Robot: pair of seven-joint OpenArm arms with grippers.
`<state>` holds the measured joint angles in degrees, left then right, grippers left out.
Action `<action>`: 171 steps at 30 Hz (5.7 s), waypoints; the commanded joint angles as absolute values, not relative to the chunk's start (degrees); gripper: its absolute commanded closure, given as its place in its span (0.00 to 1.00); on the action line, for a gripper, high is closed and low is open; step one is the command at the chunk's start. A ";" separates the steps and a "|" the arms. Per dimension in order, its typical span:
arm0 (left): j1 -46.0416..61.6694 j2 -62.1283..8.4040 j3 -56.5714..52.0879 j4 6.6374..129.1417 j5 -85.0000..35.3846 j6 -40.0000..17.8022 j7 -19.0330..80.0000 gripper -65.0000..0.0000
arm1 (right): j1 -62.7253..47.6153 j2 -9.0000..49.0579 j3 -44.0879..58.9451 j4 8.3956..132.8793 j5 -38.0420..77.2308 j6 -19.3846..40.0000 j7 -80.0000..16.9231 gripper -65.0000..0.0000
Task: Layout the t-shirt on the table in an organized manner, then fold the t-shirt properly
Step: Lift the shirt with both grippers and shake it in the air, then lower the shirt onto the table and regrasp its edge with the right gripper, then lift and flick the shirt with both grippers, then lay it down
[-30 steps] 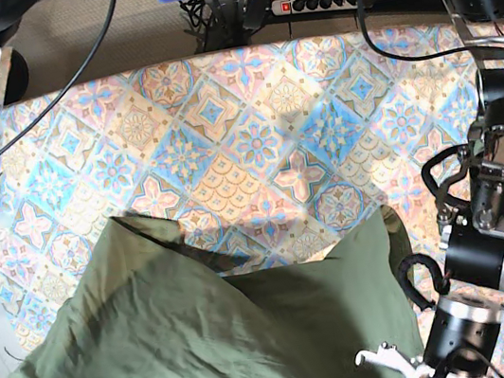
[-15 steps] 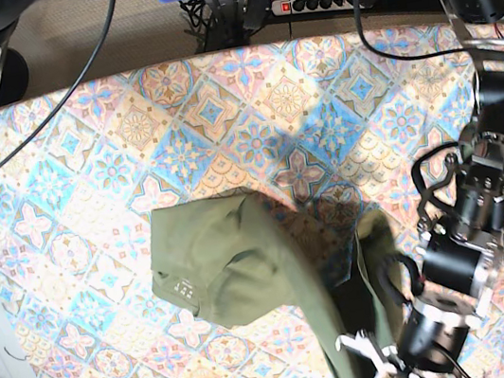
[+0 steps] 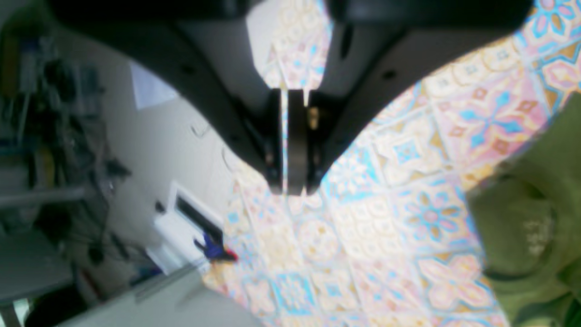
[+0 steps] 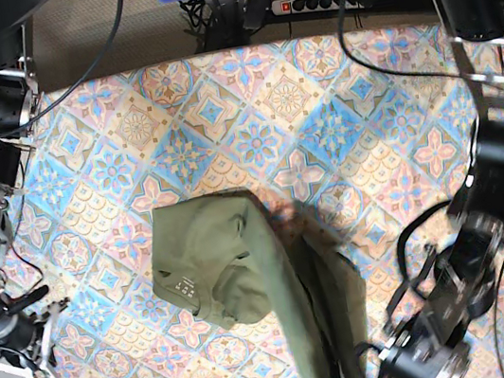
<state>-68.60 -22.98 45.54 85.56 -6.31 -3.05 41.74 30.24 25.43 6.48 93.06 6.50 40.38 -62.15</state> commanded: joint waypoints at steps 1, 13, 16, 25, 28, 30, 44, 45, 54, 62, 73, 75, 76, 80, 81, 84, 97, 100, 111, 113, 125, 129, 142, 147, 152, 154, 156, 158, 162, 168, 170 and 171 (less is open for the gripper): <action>-73.36 -21.14 46.73 82.33 -5.32 -1.98 40.13 1.00 | 31.60 26.42 7.60 94.29 6.99 40.00 -60.97 0.99; -75.00 -4.18 42.51 57.01 1.63 -0.04 28.09 1.00 | 27.56 26.77 17.71 94.02 7.08 40.00 -61.05 0.99; -75.00 -3.38 35.30 60.35 3.38 0.04 28.97 1.00 | 27.56 26.77 17.54 94.02 7.08 40.00 -61.05 0.99; -75.00 -25.89 34.33 111.43 -10.15 -7.25 59.38 1.00 | 23.34 26.77 17.63 94.46 7.08 40.00 -61.23 0.99; -65.98 -37.49 34.86 120.66 -13.67 -7.25 62.81 1.00 | 20.97 26.59 17.54 94.46 7.08 40.00 -61.23 0.99; -60.70 -43.65 34.51 120.66 -14.20 -7.25 61.76 1.00 | 20.62 26.24 16.48 94.11 7.08 40.00 -61.14 0.98; -4.79 -63.25 5.85 120.13 -13.67 -7.25 50.86 1.00 | 12.79 21.49 4.79 98.51 7.16 40.00 -61.41 0.98; -2.33 -63.08 4.70 120.04 -13.67 -7.25 50.77 1.00 | 12.70 21.41 3.56 98.51 7.16 40.00 -61.32 0.98; 14.55 -57.19 -2.59 119.69 -13.41 -7.16 50.86 1.00 | 9.71 18.07 -10.51 99.65 6.99 40.00 -60.88 0.88; 19.82 -54.29 -2.51 118.81 -9.89 -7.16 50.77 1.00 | 9.98 13.32 -12.44 97.71 6.73 40.00 -55.60 0.53; 21.23 -50.24 -2.51 118.99 -4.35 -7.16 50.68 1.00 | 16.84 10.42 -10.15 82.68 15.16 40.00 -53.23 0.45; 21.23 -50.15 -2.51 118.99 -4.35 -7.16 50.68 1.00 | 17.54 10.07 -7.08 78.46 18.86 40.00 -53.32 0.45; 21.23 -50.07 -2.51 118.99 -4.35 -7.16 50.68 1.00 | 17.89 9.98 -5.93 76.44 20.44 40.00 -53.32 0.45; 21.23 -49.10 -2.68 118.99 -4.35 -7.16 50.68 1.00 | 21.05 9.63 -2.68 68.18 26.07 40.00 -53.32 0.45; 21.23 -49.10 -2.59 118.99 -4.35 -7.16 50.68 1.00 | 21.76 9.36 -2.15 66.59 27.03 40.00 -53.32 0.45; 21.23 -49.01 -2.51 118.99 -4.53 -7.16 50.68 1.00 | 23.16 8.92 -0.04 62.90 29.85 40.00 -53.32 0.45; 21.14 -49.01 -2.51 118.99 -4.62 -7.16 50.68 1.00 | 23.34 5.76 0.48 59.38 34.59 40.00 -53.23 0.45; 21.23 -49.01 -2.59 118.99 -4.62 -7.16 50.68 1.00 | 23.52 4.88 0.48 58.24 34.68 40.00 -52.79 0.45; 21.23 -49.01 -2.59 118.99 -4.70 -7.16 50.59 1.00 | 25.36 1.71 3.03 57.45 34.59 40.00 -52.70 0.84; 21.23 -49.01 -2.68 118.99 -4.70 -7.16 50.59 1.00 | 25.36 1.27 4.70 57.45 34.59 40.00 -52.88 0.93; 20.62 -49.01 -3.21 118.99 -4.44 -7.16 48.04 1.00 | 25.36 1.54 12.00 59.56 34.68 40.00 -54.73 0.99; 16.84 -48.22 -5.23 118.64 -4.26 -7.16 45.14 1.00 | 28.18 4.00 16.31 63.52 34.68 40.00 -58.15 0.99; 2.15 -47.16 -4.44 119.08 -4.88 -7.16 44.70 1.00 | 43.38 20.09 24.40 64.04 34.95 40.00 -65.36 0.99; 0.22 -45.41 -3.56 119.78 -4.88 -7.16 44.70 1.00 | 44.35 27.47 27.38 64.04 39.87 40.00 -67.82 0.99; 3.65 -44.79 -3.30 119.96 -4.97 -7.16 44.62 1.00 | 43.12 35.30 28.09 64.66 48.22 40.00 -71.34 0.99; 6.46 -44.53 -3.30 120.48 -4.97 -7.25 44.62 1.00 | 37.67 37.76 30.20 65.27 51.56 40.00 -72.84 0.99; 10.51 -44.97 -3.30 120.48 -4.97 -7.25 44.62 1.00 | 32.57 39.08 32.40 67.74 53.93 40.00 -73.98 0.99; 14.11 -45.05 -3.30 120.48 -4.97 -7.25 43.38 1.00 | 26.24 39.78 33.80 70.37 54.46 40.00 -74.86 0.99; 21.05 -45.05 -3.30 120.40 -4.53 -7.34 39.69 1.00 | 14.73 39.60 33.89 74.68 54.37 40.00 -74.77 0.99; 26.07 -44.79 -3.30 120.40 -4.44 -7.25 39.60 1.00 | 2.77 33.36 31.43 85.23 54.29 40.00 -73.54 0.99; 26.24 -44.62 -3.30 120.31 -4.44 -7.25 39.60 1.00 | 2.42 30.81 27.30 88.92 52.09 40.00 -72.04 0.99; 26.07 -44.62 -2.77 120.31 -4.44 -7.25 39.60 1.00 | 2.51 30.11 24.84 91.30 50.07 40.00 -70.90 0.99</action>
